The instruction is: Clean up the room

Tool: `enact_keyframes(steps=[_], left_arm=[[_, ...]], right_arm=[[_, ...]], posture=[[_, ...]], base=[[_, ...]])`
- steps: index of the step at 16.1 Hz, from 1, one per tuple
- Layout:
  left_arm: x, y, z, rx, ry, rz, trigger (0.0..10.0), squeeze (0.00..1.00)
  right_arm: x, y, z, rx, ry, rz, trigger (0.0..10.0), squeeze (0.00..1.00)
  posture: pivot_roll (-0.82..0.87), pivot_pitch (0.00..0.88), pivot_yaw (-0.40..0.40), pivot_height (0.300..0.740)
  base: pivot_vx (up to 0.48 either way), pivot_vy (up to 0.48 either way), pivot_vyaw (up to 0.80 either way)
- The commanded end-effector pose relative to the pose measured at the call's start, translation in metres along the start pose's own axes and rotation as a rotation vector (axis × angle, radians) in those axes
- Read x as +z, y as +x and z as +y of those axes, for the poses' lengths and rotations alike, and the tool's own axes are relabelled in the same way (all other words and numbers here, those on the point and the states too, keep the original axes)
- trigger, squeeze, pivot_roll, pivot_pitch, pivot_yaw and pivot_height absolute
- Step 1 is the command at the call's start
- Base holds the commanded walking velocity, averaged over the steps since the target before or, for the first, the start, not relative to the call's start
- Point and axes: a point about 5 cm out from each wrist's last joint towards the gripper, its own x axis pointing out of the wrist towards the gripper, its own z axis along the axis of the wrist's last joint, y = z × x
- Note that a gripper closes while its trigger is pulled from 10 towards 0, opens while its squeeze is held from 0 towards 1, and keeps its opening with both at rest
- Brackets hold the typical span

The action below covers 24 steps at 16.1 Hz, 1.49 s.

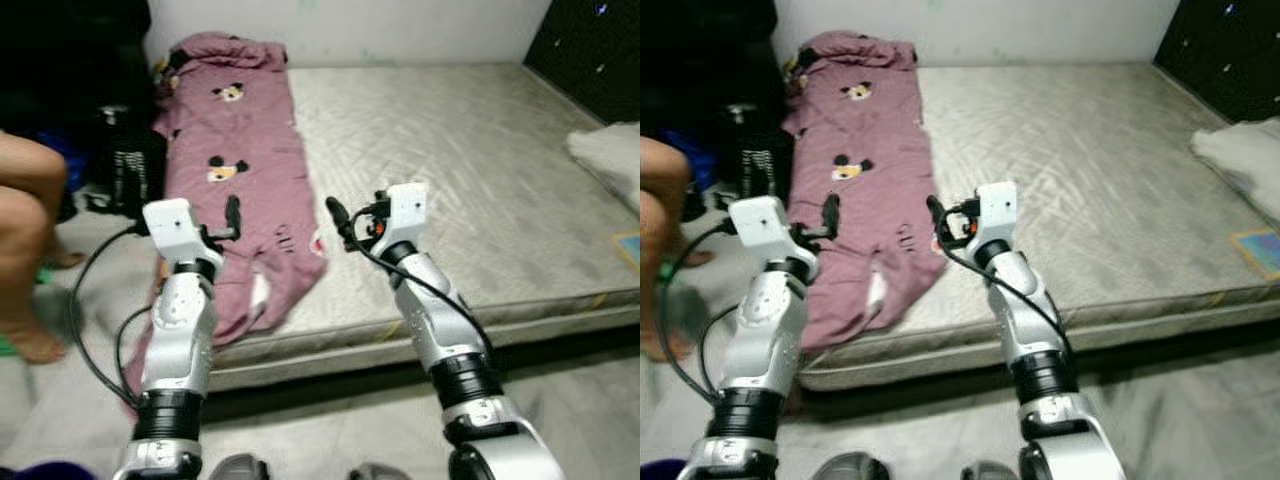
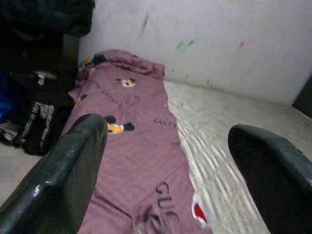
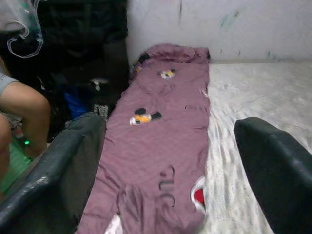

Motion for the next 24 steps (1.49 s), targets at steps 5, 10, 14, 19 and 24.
enact_keyframes(steps=[5,10,14,19,24], left_arm=[[0.0059,0.0006,-0.0057,-0.052,-0.005,-0.026,10.0,0.00],[0.0064,-0.0002,-0.0066,-0.066,-0.013,-0.028,10.0,0.00],[0.0064,-0.0002,-0.0069,-0.068,-0.014,-0.028,10.0,0.00],[0.0048,0.0007,-0.0065,-0.056,0.008,-0.016,10.0,0.00],[0.0029,0.0018,-0.0054,-0.033,0.012,-0.005,10.0,0.00]], right_arm=[[0.0037,0.0021,-0.0020,-0.013,0.006,-0.007,10.0,0.00],[0.0039,0.0029,-0.0020,-0.013,0.006,-0.009,10.0,0.00],[0.0040,0.0033,-0.0018,-0.010,0.003,-0.008,10.0,0.00],[0.0042,0.0043,-0.0025,-0.008,0.000,-0.008,10.0,0.00],[0.0039,0.0046,-0.0035,-0.011,-0.005,-0.006,10.0,0.00]], posture=[[-0.07,0.000,-0.017,0.740],[-0.07,0.000,-0.019,0.740],[-0.07,0.000,-0.019,0.740],[-0.07,0.000,-0.022,0.740],[-0.07,0.000,-0.023,0.740]], base=[[0.101,0.000,0.28],[0.341,0.000,0.00],[0.364,0.000,0.00],[0.284,0.000,0.00],[0.000,0.000,0.00]])
